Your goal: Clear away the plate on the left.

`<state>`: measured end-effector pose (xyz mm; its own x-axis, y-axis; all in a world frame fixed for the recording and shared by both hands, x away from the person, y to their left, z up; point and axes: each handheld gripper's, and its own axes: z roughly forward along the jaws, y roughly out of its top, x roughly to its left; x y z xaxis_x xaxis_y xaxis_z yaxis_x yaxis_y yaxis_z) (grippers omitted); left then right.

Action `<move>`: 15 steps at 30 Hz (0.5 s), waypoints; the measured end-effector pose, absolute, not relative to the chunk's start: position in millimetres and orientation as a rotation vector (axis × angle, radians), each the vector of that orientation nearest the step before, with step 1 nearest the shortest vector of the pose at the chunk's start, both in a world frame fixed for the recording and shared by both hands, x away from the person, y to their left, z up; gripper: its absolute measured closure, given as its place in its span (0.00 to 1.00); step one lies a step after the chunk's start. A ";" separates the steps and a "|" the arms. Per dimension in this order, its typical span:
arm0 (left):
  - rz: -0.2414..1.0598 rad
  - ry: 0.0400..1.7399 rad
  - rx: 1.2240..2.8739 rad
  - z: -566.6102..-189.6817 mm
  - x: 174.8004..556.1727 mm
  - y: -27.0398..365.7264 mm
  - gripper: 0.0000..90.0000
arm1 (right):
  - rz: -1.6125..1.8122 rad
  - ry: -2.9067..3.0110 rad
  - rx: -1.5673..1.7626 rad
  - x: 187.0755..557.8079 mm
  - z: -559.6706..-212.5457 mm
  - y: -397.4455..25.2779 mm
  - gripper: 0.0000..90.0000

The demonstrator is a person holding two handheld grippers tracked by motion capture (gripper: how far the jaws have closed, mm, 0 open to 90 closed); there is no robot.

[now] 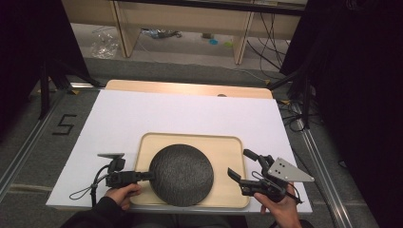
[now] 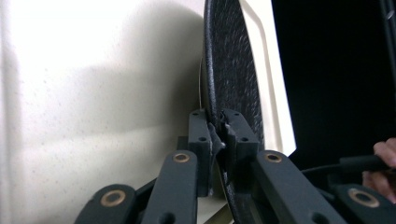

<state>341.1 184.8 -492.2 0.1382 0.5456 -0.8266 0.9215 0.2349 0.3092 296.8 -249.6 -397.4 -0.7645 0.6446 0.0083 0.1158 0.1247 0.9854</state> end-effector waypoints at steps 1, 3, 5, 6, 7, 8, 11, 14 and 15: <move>-0.486 1.533 1.439 -492.2 340.4 182.9 0.91 | 1.678 1.989 0.735 296.8 -397.3 -249.7 0.23; -0.524 1.558 1.425 -490.3 338.8 178.4 0.91 | 1.679 1.991 0.738 297.0 -397.2 -249.8 0.23; -0.501 1.519 1.471 -492.8 338.9 178.0 0.91 | 1.678 1.992 0.740 296.7 -397.3 -249.9 0.23; -0.506 1.518 1.472 -492.7 338.7 177.0 0.91 | 1.677 1.991 0.739 297.0 -397.4 -250.0 0.23; -0.519 1.547 1.448 -491.6 336.7 175.0 0.91 | 1.678 1.989 0.739 297.0 -397.4 -250.0 0.23; -0.525 1.557 1.446 -491.1 336.4 174.5 0.91 | 1.679 1.986 0.736 297.2 -397.5 -249.9 0.23; -0.525 1.562 1.456 -491.2 335.6 173.7 0.90 | 1.676 1.987 0.734 297.4 -397.4 -250.1 0.23; -0.495 1.519 1.496 -494.3 337.1 174.4 0.90 | 1.678 1.990 0.739 297.0 -397.3 -249.9 0.23; -0.501 1.528 1.493 -494.0 337.4 173.6 0.90 | 1.678 1.990 0.739 297.0 -397.3 -249.9 0.23</move>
<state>337.4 173.6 -494.0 0.1496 0.5651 -0.8114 0.9359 0.1837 0.3005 297.0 -249.9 -397.3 -0.7645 0.6445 0.0129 0.1216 0.1246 0.9847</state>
